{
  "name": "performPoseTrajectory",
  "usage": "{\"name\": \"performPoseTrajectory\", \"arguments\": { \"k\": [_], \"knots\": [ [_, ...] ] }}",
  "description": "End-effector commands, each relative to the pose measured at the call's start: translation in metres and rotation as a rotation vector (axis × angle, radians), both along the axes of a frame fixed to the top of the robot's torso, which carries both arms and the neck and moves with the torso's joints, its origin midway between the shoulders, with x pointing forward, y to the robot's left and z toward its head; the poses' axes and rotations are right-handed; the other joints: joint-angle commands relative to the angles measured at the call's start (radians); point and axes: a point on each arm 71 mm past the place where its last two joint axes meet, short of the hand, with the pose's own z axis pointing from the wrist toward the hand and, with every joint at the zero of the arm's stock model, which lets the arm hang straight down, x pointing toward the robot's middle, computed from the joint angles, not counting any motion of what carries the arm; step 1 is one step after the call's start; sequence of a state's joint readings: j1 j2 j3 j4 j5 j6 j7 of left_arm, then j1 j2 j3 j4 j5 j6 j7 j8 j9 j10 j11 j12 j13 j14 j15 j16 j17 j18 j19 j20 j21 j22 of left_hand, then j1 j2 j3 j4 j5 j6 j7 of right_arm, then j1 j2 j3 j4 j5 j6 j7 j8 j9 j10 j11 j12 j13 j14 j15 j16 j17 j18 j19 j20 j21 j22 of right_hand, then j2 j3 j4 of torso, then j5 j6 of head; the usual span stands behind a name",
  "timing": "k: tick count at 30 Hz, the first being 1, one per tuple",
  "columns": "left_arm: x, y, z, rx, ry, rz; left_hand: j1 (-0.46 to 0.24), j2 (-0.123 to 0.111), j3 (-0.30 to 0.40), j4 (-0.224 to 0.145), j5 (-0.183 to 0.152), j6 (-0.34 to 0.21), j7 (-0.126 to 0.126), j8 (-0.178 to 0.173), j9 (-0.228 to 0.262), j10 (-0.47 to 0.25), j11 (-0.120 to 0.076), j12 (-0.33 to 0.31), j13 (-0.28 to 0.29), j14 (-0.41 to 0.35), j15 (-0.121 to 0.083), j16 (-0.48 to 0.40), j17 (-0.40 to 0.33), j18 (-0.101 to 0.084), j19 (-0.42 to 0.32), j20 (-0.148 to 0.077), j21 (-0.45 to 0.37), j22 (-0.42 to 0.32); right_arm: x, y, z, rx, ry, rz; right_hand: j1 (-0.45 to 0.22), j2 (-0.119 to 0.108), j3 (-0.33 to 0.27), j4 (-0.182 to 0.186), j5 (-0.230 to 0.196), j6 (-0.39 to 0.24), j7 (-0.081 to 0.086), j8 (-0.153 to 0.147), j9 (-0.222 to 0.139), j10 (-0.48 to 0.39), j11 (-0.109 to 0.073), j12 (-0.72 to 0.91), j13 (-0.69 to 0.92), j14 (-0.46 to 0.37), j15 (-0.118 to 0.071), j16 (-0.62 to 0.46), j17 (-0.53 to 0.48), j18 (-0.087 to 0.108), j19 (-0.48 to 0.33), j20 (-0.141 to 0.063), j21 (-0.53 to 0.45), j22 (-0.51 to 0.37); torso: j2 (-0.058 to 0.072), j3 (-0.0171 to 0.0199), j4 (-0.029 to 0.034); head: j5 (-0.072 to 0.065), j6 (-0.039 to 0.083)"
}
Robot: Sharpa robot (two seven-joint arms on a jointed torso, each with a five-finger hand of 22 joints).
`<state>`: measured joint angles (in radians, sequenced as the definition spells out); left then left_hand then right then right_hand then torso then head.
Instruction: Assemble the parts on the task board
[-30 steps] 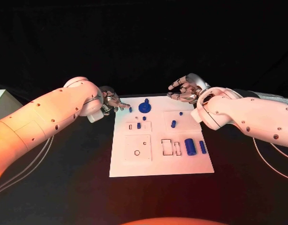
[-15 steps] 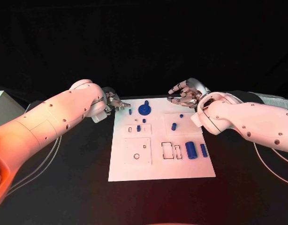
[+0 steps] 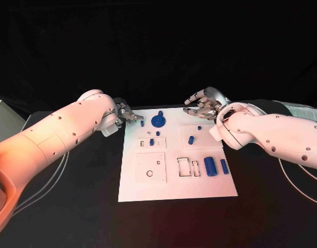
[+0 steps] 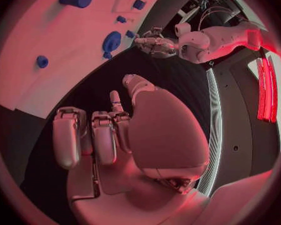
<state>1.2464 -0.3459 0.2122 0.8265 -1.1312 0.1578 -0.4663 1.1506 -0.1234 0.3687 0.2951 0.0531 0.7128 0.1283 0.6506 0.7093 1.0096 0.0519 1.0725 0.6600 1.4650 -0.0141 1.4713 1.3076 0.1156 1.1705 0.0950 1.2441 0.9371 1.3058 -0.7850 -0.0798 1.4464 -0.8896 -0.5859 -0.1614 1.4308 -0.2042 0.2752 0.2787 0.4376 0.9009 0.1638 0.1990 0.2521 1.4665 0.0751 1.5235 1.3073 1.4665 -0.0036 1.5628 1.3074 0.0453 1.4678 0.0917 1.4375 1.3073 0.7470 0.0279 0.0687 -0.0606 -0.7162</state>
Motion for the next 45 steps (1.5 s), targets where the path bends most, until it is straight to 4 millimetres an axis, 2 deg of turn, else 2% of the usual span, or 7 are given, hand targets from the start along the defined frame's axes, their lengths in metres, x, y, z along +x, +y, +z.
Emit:
{"name": "performPoseTrajectory", "arguments": {
  "k": [1,5,10,20,32,45],
  "knots": [
    [0.001,-0.003,0.001,-0.004,-0.003,-0.017,-0.008,-0.003,0.005,0.0,0.0,-0.001,0.005,-0.003,-0.002,0.003,0.005,-0.001,0.001,0.021,0.008,0.006,0.065,0.013,0.005,0.0,0.007,0.002,0.0,0.002,0.002,-0.001,-0.014,0.012,-0.003,-0.007,0.005,0.001,0.005,0.001,0.003,-0.004,-0.001,0.051,0.005,-0.001,0.214,0.098,0.004,-0.002,0.237,-0.01,0.059,0.005,-0.005,0.137,0.003,0.0004,-0.0012,-0.002,-0.001],
    [0.001,-0.004,0.0,-0.008,0.004,-0.02,-0.008,-0.003,0.005,0.0,0.0,-0.001,0.005,-0.004,-0.002,0.003,0.005,-0.001,0.0,0.022,0.008,0.007,0.067,0.013,0.006,0.0,0.008,0.004,0.0,0.003,0.003,-0.001,-0.016,0.013,-0.003,-0.007,0.005,0.001,0.005,0.001,0.003,-0.004,-0.001,0.051,0.005,-0.001,0.214,0.098,0.004,-0.002,0.237,-0.01,0.059,0.005,-0.005,0.137,0.003,-0.0005,0.0,-0.005,-0.003],
    [0.0,-0.007,-0.001,-0.012,0.008,-0.025,-0.008,-0.003,0.006,0.0,0.0,-0.001,0.005,-0.004,-0.003,0.002,0.006,-0.001,0.0,0.023,0.008,0.008,0.069,0.013,0.007,0.0,0.009,0.005,0.0,0.004,0.003,0.0,-0.018,0.014,-0.003,-0.007,0.005,0.001,0.005,0.001,0.003,-0.004,-0.001,0.051,0.005,-0.001,0.214,0.098,0.004,-0.002,0.237,-0.01,0.059,0.005,-0.005,0.137,0.004,0.0002,0.0008,-0.005,-0.007],
    [-0.001,-0.012,-0.001,-0.025,0.021,-0.039,0.002,-0.001,0.019,-0.001,0.0,0.005,0.005,-0.009,-0.014,0.001,0.006,0.0,-0.002,0.024,0.009,0.011,0.071,0.012,0.009,0.002,0.011,0.008,0.0,0.004,0.004,0.0,-0.019,0.015,-0.003,-0.007,0.005,0.001,0.005,0.001,0.003,-0.004,-0.001,0.051,0.005,-0.001,0.214,0.098,0.004,-0.002,0.237,-0.01,0.059,0.005,-0.005,0.137,0.002,-0.0005,-0.0006,-0.009,-0.014],
    [-0.003,-0.016,0.0,-0.044,0.026,-0.054,0.025,0.001,0.052,-0.002,0.0,0.017,0.005,-0.013,-0.034,0.0,0.005,0.002,-0.007,0.024,0.009,0.013,0.071,0.012,0.009,0.003,0.013,0.011,0.0,0.005,0.004,-0.001,-0.018,0.015,-0.004,-0.009,0.01,-0.001,0.006,0.001,0.003,-0.004,-0.001,0.052,0.005,0.0,0.214,0.098,0.004,-0.001,0.238,-0.01,0.059,0.005,-0.004,0.137,0.002,-0.0008,0.0017,-0.012,-0.016],
    [-0.004,-0.019,-0.001,-0.051,0.04,-0.066,0.055,-0.008,0.095,-0.003,0.0,0.03,0.001,-0.008,-0.047,0.003,0.002,0.008,-0.006,0.026,0.007,0.018,0.077,0.011,0.012,0.003,0.019,0.019,0.0,0.006,0.004,-0.001,-0.017,0.017,-0.004,-0.009,0.01,-0.001,0.006,0.001,0.003,-0.004,-0.001,0.052,0.005,0.0,0.214,0.098,0.004,-0.001,0.238,-0.01,0.059,0.005,-0.004,0.137,0.004,-0.0004,0.0007,-0.012,-0.019]
  ]
}}
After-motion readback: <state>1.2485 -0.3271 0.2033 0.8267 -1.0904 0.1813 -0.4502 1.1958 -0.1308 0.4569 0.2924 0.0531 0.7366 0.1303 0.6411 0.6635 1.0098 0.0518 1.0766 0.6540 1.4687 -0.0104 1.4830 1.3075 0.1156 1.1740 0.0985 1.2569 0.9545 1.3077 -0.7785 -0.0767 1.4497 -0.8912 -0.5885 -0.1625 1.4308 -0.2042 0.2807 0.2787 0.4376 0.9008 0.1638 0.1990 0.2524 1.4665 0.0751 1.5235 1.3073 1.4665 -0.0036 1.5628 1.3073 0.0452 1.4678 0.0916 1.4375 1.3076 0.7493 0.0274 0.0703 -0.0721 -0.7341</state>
